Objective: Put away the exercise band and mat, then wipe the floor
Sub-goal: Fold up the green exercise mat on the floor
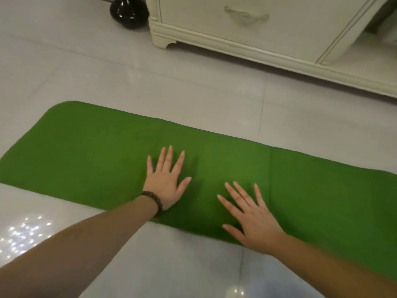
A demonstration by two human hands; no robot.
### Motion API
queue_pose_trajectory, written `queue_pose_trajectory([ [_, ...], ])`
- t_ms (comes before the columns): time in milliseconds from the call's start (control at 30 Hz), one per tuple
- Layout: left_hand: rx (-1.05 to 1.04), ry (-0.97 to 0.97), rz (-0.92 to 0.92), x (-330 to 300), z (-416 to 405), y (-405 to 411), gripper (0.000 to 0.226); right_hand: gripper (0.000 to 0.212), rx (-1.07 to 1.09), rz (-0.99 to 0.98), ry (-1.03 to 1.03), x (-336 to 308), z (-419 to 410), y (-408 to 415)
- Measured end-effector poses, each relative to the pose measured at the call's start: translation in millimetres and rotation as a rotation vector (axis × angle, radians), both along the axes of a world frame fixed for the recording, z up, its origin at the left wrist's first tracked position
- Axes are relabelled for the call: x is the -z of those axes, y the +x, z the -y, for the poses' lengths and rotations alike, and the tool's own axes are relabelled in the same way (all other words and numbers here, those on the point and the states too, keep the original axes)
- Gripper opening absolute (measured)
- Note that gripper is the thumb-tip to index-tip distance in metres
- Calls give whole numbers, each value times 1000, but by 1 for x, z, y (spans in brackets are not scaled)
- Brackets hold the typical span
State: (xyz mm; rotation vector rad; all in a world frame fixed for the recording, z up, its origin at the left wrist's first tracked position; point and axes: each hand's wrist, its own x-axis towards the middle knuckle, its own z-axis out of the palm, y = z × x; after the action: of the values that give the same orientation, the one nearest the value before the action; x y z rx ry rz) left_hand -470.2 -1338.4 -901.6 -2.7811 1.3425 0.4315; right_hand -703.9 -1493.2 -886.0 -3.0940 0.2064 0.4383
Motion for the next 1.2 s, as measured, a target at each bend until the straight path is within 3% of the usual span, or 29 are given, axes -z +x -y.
queue_pose_trajectory([
  [67,125,-15,-70,-13,50,-65,77,63,92,3,-14,-8,36,-35],
  [200,151,30,-140,-22,104,-193,94,55,215,-64,-10,-3,97,-68],
  [300,91,78,-164,-1,127,-268,102,54,109,-110,1,15,120,-70],
  [433,-38,-51,-199,20,144,-291,96,49,-44,-90,53,29,160,-67],
  [500,-23,-65,-154,28,145,-292,91,49,140,-37,18,37,207,-76],
  [600,-26,-46,-73,33,147,-293,90,52,733,-72,11,37,282,-116],
  [667,-32,6,-48,36,148,-296,90,55,938,-88,9,24,301,-149],
  [700,-41,22,-33,38,148,-297,90,56,920,-48,-8,16,297,-165],
  [800,-87,63,-12,34,155,-303,90,55,606,141,-5,-2,256,-216],
  [867,-62,-19,-12,24,177,-325,83,55,472,187,20,-1,233,-259],
  [1033,195,-181,-33,15,271,-440,67,54,502,22,87,30,256,-354],
  [1200,333,-95,-53,29,324,-525,62,53,522,27,74,40,304,-418],
])
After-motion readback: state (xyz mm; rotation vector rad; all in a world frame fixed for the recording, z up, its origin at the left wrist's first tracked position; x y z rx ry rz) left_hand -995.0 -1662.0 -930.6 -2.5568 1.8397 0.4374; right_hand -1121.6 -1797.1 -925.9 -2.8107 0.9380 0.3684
